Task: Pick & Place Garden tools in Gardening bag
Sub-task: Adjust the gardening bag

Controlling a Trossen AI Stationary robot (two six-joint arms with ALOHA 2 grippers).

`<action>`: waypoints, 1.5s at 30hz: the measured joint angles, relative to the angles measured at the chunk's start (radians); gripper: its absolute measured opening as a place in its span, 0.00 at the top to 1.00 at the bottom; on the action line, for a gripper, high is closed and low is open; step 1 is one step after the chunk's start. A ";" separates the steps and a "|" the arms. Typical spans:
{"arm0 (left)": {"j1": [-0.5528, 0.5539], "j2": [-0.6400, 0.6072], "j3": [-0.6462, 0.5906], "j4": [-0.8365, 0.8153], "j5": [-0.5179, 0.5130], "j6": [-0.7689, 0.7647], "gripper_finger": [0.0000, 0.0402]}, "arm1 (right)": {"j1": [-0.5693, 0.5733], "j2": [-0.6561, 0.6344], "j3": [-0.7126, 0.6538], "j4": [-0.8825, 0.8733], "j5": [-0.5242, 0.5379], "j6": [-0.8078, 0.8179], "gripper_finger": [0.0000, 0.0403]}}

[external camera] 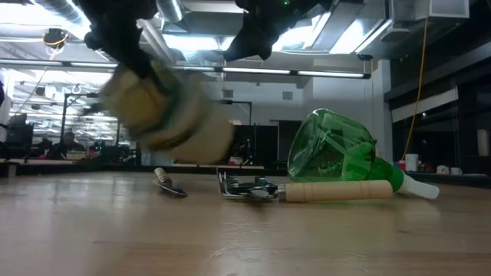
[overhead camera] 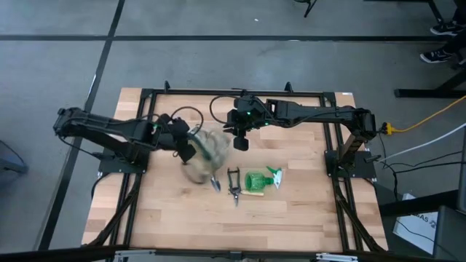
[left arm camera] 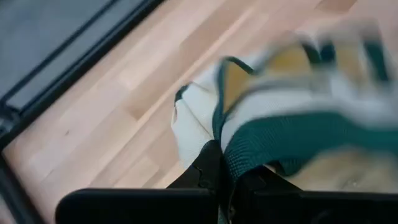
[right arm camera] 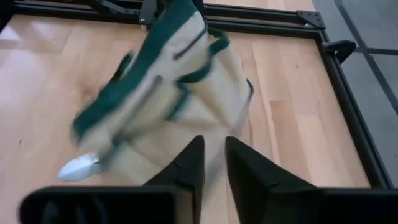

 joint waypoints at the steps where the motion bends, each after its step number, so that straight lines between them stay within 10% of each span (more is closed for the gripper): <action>1: 0.011 0.000 0.009 -0.024 0.016 0.000 0.99 | 0.000 0.000 0.000 0.000 -0.003 -0.007 0.78; 11: 0.160 0.000 0.026 -0.080 0.215 0.082 0.99 | 0.019 -0.019 0.002 -0.216 -0.213 -0.170 0.60; 45: 0.703 0.152 0.027 0.052 0.675 0.377 0.82 | 0.055 -0.019 0.001 -0.307 -0.271 -0.225 0.61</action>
